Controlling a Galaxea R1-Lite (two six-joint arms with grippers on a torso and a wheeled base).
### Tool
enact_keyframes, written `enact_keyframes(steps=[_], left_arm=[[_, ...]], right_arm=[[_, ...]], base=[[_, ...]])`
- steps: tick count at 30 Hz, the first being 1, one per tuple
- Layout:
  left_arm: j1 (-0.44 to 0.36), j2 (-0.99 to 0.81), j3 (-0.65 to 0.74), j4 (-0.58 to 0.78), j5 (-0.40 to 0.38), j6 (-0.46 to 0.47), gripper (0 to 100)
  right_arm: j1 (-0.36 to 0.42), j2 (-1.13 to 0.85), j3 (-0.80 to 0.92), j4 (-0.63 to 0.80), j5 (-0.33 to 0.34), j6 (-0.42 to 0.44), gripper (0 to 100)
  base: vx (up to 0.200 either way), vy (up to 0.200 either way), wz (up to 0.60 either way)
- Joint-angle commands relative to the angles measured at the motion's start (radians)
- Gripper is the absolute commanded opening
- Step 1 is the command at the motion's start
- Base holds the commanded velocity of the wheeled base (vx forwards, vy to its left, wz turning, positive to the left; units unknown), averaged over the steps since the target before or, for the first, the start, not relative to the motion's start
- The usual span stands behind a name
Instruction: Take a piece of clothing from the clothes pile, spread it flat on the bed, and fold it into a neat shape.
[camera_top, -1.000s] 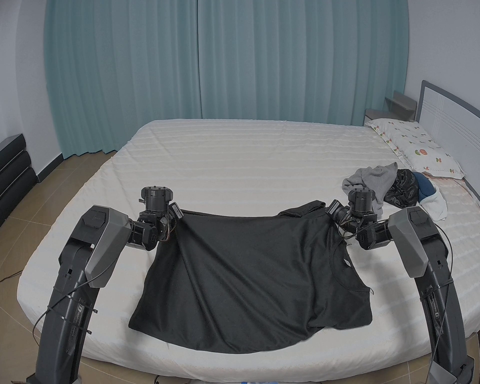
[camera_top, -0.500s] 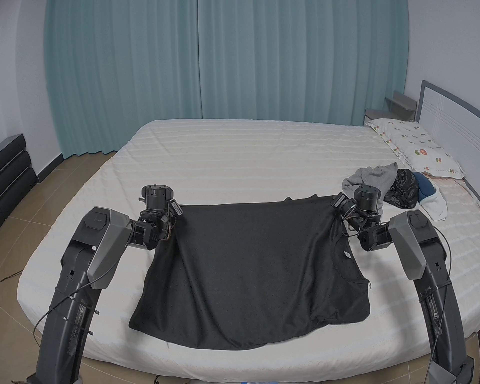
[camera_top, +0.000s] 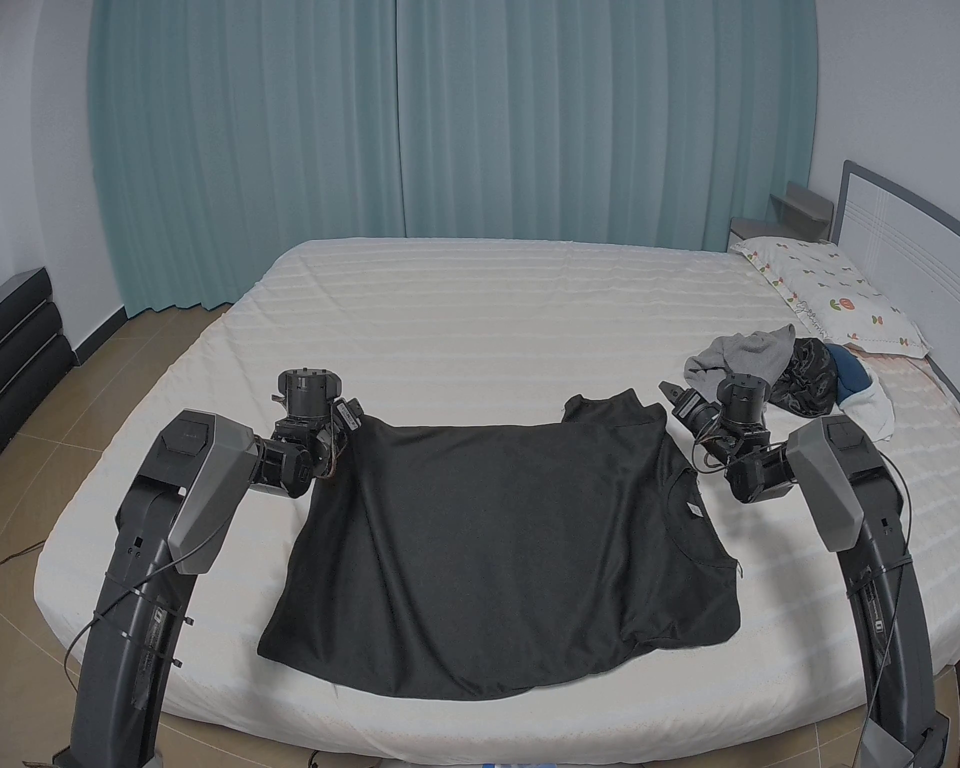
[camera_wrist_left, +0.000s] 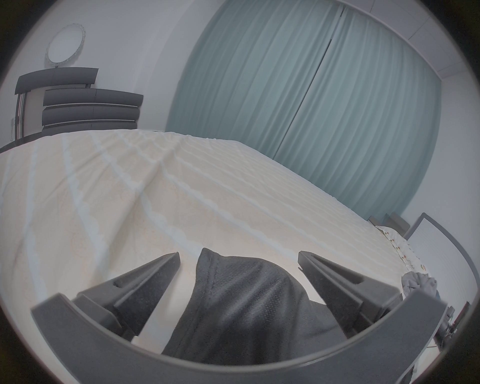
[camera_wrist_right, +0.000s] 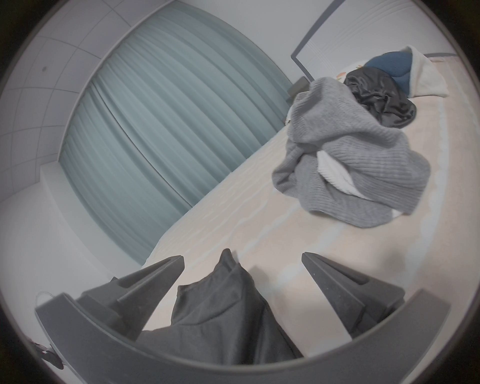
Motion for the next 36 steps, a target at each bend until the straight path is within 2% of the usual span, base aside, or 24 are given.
enact_keyframes(steps=[1,2,5,10,16,20,22,25,30,36], left_arm=[[0.021,-0.149,0.142,0.002,-0.020,-0.037,100],[0.026,-0.217,0.233,-0.008,-0.044,-0.046,100],[0.038,-0.330,0.374,-0.021,-0.081,-0.081,100],[0.043,-0.545,0.655,-0.052,-0.170,-0.178,100],[0.023,-0.724,0.975,-0.075,-0.207,-0.218,100],[-0.014,-0.786,1.149,-0.184,-0.222,-0.290,100],[-0.020,-0.795,1.185,-0.210,-0.222,-0.300,100],[-0.030,-0.815,1.313,-0.262,-0.216,-0.311,100],[-0.033,-0.819,1.431,-0.270,-0.213,-0.325,100],[-0.033,-0.758,1.506,-0.340,-0.213,-0.354,100]], right_arm=[[-0.032,-0.230,0.282,-0.024,0.051,0.061,100],[-0.045,-0.316,0.428,-0.061,0.092,0.065,100],[-0.049,-0.434,0.632,-0.120,0.135,0.068,100],[-0.054,-0.647,0.959,-0.200,0.246,0.108,100],[-0.038,-0.804,1.230,-0.208,0.289,0.121,100],[-0.029,-0.830,1.324,-0.209,0.296,0.147,100],[-0.026,-0.830,1.344,-0.209,0.299,0.151,100],[-0.037,-0.821,1.387,-0.209,0.347,0.165,100],[-0.081,-0.807,1.379,-0.208,0.407,0.168,100],[-0.086,-0.773,1.381,-0.208,0.413,0.167,100]], base=[[0.000,0.000,0.00],[0.000,0.000,0.00],[0.000,0.000,0.00],[0.000,0.000,0.00],[0.000,0.000,0.00],[-0.050,0.000,0.00],[-0.200,0.000,0.00],[-0.200,0.000,0.00],[-0.200,0.000,0.00],[-0.167,0.000,0.00]])
